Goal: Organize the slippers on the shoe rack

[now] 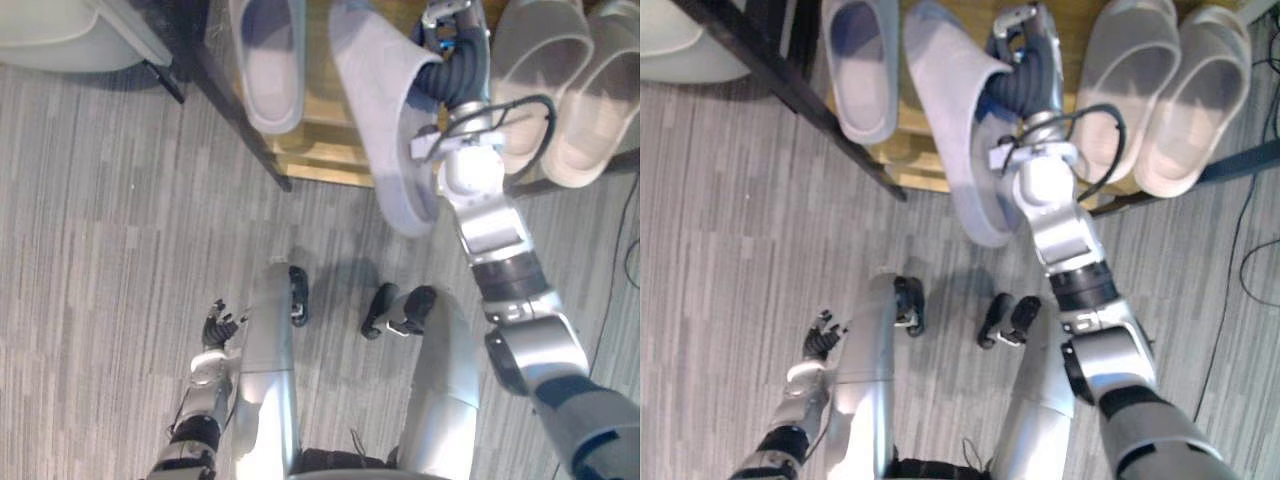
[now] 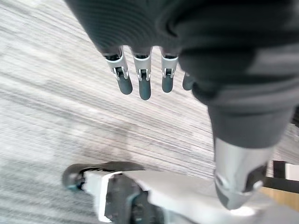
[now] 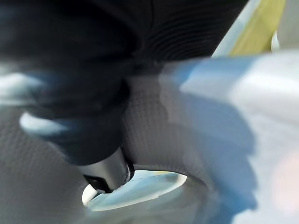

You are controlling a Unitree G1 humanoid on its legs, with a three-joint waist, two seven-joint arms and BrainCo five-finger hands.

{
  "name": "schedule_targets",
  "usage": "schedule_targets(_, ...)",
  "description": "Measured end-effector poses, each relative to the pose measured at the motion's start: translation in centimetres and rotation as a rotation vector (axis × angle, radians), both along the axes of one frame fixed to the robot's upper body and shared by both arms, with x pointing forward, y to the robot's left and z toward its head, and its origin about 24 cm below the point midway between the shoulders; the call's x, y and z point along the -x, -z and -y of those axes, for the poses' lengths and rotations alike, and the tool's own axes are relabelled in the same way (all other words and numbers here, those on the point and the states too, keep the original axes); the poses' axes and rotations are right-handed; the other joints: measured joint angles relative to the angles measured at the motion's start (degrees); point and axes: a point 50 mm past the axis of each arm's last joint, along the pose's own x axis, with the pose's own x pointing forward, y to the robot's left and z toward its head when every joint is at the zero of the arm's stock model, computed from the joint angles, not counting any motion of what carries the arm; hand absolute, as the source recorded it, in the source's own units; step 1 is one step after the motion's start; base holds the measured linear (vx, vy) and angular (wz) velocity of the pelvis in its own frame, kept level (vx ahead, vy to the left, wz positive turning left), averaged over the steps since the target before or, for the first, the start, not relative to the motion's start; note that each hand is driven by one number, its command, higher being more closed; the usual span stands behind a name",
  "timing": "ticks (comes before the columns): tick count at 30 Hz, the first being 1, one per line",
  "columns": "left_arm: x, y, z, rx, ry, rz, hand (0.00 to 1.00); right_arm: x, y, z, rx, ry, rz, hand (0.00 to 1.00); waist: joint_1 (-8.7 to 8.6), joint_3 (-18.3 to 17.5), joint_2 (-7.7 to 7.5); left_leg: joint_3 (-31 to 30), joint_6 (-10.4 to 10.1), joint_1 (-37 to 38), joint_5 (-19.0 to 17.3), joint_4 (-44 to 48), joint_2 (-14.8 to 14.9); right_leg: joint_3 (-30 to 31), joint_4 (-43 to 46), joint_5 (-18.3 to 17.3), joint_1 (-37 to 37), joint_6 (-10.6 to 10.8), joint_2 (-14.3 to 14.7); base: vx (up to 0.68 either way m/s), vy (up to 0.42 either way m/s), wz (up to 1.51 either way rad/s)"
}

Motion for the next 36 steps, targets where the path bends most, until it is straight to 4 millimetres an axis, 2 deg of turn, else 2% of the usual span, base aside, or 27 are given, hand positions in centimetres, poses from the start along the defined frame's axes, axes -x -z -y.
schedule_targets(5, -0.1, -0.1, 0.3, 0.000, -0.011, 0.006, 0.00, -1.4, -1.4, 0.3, -0.021, 0.077, -0.026, 1.00, 0.19, 0.0, 0.00, -0.9, -0.1, -3.0, 0.1, 1.3, -0.8, -0.6, 1.4, -0.6, -2.1, 0.3, -0.8, -0.04, -0.013, 0.10)
schedule_targets(13, -0.4, -0.3, 0.7, -0.013, 0.000, 0.010, 0.00, -2.1, -4.8, 0.8, -0.036, 0.192, 0.023, 1.00, 1.18, -0.1, 0.05, -2.1, -0.6, -5.6, 0.5, 1.7, -1.6, -1.7, 2.1, -1.1, -3.7, -0.2, -1.4, -0.03, -0.015, 0.06)
schedule_targets(18, -0.7, -0.5, 0.9, -0.015, -0.005, 0.018, 0.00, -2.2, -5.8, 1.5, -0.029, 0.269, 0.042, 1.00, 1.66, -0.2, 0.02, -2.9, -1.1, -6.2, 0.9, 1.7, -2.6, -2.3, 2.9, -1.9, -3.8, -0.3, -2.3, -0.02, -0.022, 0.15)
schedule_targets(19, -0.8, -0.5, 1.0, -0.016, -0.001, 0.023, 0.00, -2.2, -6.1, 1.5, -0.031, 0.275, 0.041, 0.00, 1.89, -0.2, 0.01, -3.0, -1.1, -6.3, 1.0, 1.6, -2.6, -2.4, 2.9, -1.9, -3.8, -0.4, -2.3, -0.03, -0.033, 0.05)
schedule_targets(25, -1.1, -0.8, 1.3, -0.016, 0.007, 0.039, 0.00, -2.2, -6.3, 2.8, -0.057, 0.346, 0.050, 0.00, 2.54, -0.2, 0.04, -3.3, -1.5, -6.3, 1.2, 1.3, -2.8, -2.9, 2.9, -2.1, -3.6, -0.8, -2.6, -0.01, -0.004, 0.01)
schedule_targets(36, -1.4, -1.1, 1.3, -0.021, -0.010, 0.048, 0.00, -2.2, -6.3, 3.1, -0.081, 0.357, 0.038, 0.00, 2.56, -0.3, 0.09, -3.6, -1.9, -6.3, 1.6, 0.8, -3.2, -3.2, 2.9, -2.3, -3.5, -1.2, -2.8, -0.02, -0.005, 0.02)
